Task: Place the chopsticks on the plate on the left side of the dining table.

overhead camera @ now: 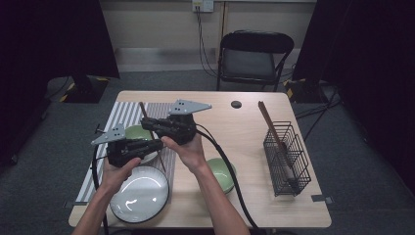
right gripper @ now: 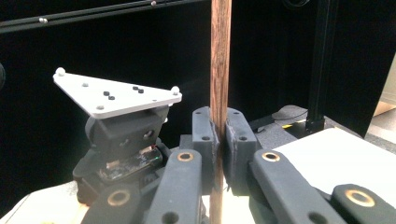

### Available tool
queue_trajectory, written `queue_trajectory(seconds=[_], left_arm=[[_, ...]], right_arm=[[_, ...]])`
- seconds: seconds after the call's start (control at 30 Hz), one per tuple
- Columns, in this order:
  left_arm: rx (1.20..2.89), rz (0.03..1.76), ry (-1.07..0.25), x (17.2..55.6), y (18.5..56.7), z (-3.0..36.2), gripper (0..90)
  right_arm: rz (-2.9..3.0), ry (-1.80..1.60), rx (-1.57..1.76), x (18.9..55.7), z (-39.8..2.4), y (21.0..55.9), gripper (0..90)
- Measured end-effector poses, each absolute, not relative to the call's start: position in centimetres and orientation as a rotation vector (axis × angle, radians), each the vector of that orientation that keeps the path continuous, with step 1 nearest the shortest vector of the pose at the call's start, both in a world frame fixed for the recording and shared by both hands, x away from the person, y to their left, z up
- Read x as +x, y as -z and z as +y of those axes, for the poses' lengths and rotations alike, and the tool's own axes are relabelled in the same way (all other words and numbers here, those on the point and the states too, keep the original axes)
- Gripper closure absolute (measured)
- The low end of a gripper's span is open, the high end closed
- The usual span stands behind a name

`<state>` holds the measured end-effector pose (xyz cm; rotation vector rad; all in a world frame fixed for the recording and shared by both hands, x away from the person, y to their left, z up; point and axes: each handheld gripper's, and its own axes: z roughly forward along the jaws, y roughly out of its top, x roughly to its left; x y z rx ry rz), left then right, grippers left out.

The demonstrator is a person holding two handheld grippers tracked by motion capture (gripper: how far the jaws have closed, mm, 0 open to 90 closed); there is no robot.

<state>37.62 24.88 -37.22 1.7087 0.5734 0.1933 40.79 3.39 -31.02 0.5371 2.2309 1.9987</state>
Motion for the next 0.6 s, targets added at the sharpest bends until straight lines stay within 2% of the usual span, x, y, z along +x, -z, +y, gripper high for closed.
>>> queue_trajectory(seconds=[0.37, 0.4, 0.47, 0.6], left_arm=[[1.722, 0.549, -0.191, 37.6, 37.1, 25.3, 84.7], [1.724, 0.549, -0.19, 37.6, 37.2, 25.4, 84.8], [1.729, 0.55, -0.188, 37.6, 37.2, 25.6, 84.9], [1.726, 0.557, -0.198, 37.6, 37.0, 26.0, 85.0]], right_arm=[[2.224, -2.001, 0.53, 40.8, 2.7, 31.0, 84.2], [2.218, -2.004, 0.534, 40.8, 2.7, 31.0, 82.5], [2.23, -1.98, 0.543, 40.9, 2.7, 31.1, 71.5], [2.244, -1.972, 0.54, 41.1, 2.3, 31.3, 62.3]])
